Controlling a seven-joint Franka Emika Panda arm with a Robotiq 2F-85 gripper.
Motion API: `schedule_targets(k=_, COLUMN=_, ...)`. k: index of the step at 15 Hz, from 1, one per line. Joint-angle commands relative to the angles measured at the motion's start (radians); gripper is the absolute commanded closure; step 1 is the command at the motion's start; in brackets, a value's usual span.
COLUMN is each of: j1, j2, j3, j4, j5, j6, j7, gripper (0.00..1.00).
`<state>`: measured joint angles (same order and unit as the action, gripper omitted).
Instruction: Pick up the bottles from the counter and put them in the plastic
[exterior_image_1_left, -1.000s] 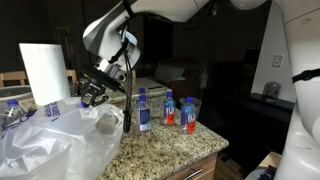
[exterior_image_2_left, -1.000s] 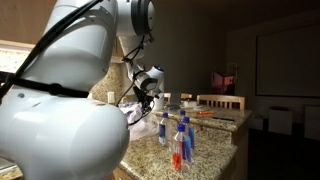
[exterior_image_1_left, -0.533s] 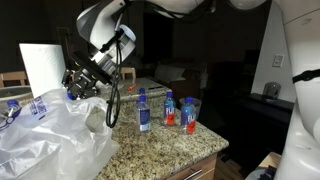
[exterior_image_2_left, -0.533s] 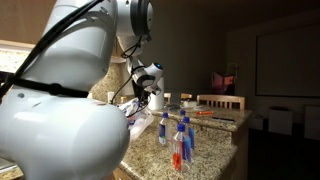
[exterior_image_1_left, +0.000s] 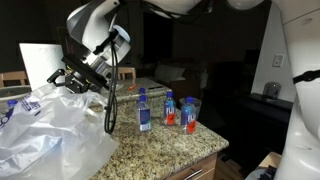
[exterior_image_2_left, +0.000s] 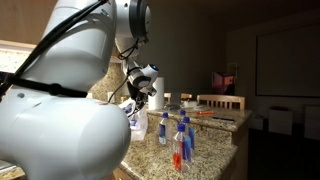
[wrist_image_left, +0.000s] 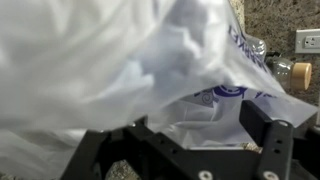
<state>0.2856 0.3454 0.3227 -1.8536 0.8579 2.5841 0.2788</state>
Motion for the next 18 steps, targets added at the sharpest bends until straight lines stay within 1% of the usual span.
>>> schedule_targets(k=1, j1=-0.008, j2=-0.097, j3=-0.052, j4=-0.058, j5=-0.077, j6=-0.014, j7=-0.014, gripper=0.00)
schedule_targets(k=3, j1=-0.013, j2=-0.155, j3=-0.090, j4=-0.091, j5=-0.182, j6=-0.014, j7=0.001, gripper=0.00)
schedule_targets(k=6, j1=-0.026, j2=-0.227, j3=-0.131, j4=-0.138, j5=-0.334, j6=-0.011, j7=0.018, gripper=0.00)
schedule_targets(k=9, j1=-0.049, j2=-0.327, j3=-0.158, j4=-0.225, j5=-0.501, j6=-0.028, j7=0.002, gripper=0.00)
schedule_targets(k=12, j1=-0.074, j2=-0.446, j3=-0.180, j4=-0.338, j5=-0.706, j6=-0.066, j7=0.029, gripper=0.00)
schedule_targets(k=15, j1=-0.117, j2=-0.554, j3=-0.178, j4=-0.423, j5=-0.867, j6=-0.197, j7=0.041, gripper=0.00)
schedule_targets(k=17, j1=-0.138, j2=-0.611, j3=-0.165, j4=-0.456, j5=-0.937, j6=-0.295, j7=0.034, gripper=0.00)
schedule_targets(k=18, j1=-0.143, j2=-0.634, j3=-0.160, j4=-0.471, j5=-0.952, j6=-0.328, j7=0.023, gripper=0.00)
